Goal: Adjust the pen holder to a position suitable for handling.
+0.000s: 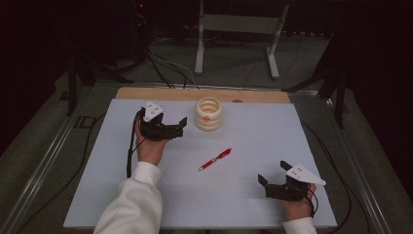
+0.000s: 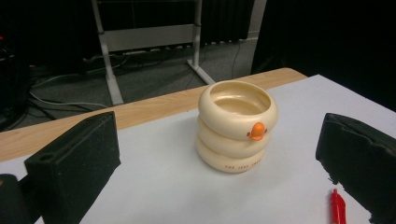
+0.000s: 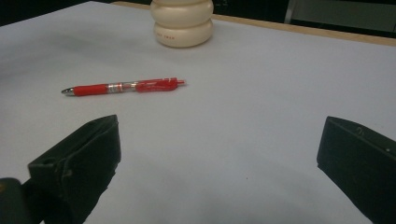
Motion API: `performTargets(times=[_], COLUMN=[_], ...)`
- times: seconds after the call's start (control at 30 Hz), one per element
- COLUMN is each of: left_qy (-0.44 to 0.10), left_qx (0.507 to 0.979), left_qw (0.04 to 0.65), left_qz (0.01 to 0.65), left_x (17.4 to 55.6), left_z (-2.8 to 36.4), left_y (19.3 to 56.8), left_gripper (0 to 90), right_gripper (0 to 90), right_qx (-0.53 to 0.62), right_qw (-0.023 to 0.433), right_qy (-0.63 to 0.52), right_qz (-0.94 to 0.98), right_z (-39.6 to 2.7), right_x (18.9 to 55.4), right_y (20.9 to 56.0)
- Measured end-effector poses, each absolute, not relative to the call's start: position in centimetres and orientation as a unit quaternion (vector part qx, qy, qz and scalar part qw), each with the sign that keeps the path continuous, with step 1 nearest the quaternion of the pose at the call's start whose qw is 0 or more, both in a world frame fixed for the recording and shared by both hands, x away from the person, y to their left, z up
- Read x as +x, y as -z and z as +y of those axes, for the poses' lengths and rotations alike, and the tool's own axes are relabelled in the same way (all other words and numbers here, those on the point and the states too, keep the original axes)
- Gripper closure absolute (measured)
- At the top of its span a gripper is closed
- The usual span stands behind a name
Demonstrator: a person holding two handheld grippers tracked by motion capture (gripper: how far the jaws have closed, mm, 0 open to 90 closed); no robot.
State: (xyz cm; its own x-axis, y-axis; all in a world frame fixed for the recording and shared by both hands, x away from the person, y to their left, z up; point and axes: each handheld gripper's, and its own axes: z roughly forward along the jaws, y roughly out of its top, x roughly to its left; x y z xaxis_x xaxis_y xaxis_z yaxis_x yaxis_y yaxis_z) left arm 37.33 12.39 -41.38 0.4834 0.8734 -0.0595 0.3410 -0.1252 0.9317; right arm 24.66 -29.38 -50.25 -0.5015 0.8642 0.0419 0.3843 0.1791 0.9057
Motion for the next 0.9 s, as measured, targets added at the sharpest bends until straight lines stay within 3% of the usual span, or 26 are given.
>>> performTargets(times=[0.9], left_qy=[-0.266], left_qx=[0.715], left_qw=[0.459], left_qz=[0.454], left_x=[43.5], left_z=[9.2], left_y=[42.6], left_gripper=[0.3], right_gripper=[0.4], right_qx=[0.429], right_qw=[0.248], right_qy=[-0.481], right_qz=[0.724], right_z=[-29.2], right_x=[24.8], right_y=[50.3])
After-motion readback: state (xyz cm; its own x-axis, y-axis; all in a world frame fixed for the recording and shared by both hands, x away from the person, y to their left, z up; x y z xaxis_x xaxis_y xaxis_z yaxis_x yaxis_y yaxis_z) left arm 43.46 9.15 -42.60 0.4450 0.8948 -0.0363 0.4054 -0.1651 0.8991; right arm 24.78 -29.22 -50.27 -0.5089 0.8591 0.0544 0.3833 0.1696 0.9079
